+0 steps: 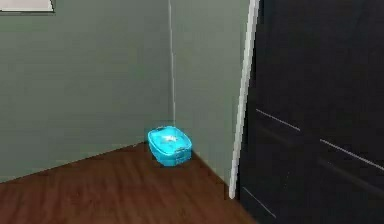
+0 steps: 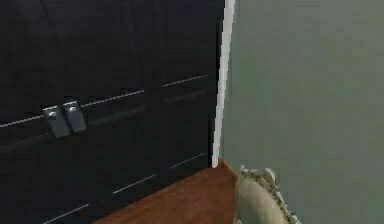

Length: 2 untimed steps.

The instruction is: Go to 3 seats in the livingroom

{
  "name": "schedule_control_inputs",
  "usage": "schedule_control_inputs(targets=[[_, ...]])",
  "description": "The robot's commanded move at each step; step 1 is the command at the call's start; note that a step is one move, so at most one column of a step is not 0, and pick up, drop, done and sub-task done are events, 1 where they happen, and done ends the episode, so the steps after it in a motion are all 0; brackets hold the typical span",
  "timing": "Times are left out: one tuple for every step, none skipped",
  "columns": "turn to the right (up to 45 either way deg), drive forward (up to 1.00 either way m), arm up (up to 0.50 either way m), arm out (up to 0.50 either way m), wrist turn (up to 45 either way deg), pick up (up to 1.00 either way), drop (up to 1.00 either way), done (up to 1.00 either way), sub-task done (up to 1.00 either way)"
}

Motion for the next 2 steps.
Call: schedule_control_inputs(targets=[[-30.0, 0.0, 0.0, 0.0, 0.0, 0.0, 0.0, 0.0, 0.0], [0.0, 0.15, 0.0, 0.0, 0.0, 0.0, 0.0, 0.0, 0.0]])
